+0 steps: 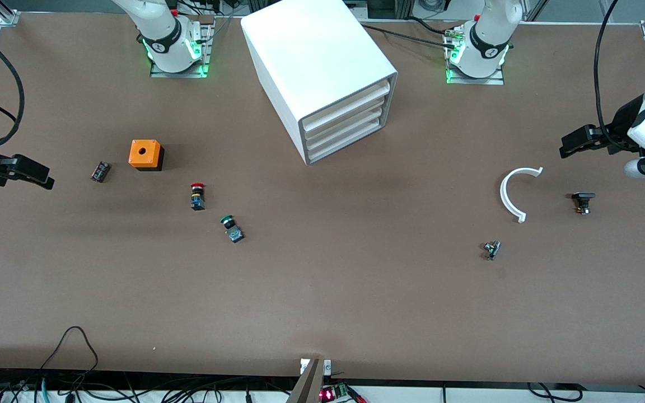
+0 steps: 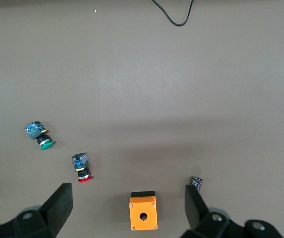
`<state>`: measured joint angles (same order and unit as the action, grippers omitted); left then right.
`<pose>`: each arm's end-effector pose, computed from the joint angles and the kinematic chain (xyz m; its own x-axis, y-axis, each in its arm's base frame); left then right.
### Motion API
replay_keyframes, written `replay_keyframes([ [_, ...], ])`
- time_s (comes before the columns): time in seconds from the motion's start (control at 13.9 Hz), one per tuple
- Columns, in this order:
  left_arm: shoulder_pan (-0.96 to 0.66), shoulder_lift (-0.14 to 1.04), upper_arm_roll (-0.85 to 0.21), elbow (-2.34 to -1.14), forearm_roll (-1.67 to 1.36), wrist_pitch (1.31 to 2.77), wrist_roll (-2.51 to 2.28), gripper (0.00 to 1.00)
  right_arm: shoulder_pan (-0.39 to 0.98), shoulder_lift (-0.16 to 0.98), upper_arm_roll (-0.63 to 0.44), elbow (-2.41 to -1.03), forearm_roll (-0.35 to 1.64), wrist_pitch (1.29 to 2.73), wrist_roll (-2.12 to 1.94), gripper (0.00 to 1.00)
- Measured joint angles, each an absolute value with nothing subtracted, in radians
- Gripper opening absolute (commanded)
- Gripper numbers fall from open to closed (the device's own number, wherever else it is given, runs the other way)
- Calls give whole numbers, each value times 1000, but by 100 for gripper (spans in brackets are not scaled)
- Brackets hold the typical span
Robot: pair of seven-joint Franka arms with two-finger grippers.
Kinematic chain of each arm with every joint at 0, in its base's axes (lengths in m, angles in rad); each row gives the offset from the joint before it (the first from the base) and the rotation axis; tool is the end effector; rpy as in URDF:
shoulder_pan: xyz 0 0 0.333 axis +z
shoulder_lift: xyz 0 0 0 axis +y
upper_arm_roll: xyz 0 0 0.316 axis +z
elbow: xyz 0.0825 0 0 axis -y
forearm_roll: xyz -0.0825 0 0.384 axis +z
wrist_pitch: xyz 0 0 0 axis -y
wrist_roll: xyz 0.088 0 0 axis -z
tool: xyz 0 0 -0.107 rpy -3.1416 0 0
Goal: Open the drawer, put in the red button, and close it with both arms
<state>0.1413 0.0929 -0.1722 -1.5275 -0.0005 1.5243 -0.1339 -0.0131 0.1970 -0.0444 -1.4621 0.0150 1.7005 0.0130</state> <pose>0.5759 -0.0134 0.5891 0.9901 0.1021 -0.0959 0.1030 -0.9947 0.0036 0.6240 -0.0319 0.5719 0.9966 -0.0711 0.0415 -0.0709 -0.9975 -0.0068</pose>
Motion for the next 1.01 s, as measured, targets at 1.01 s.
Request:
replay_keyframes([
  [1.01, 133, 101, -177, -1525, 3, 1546, -132, 100, -10, 56, -30, -1664, -11, 1715, -1, 100],
])
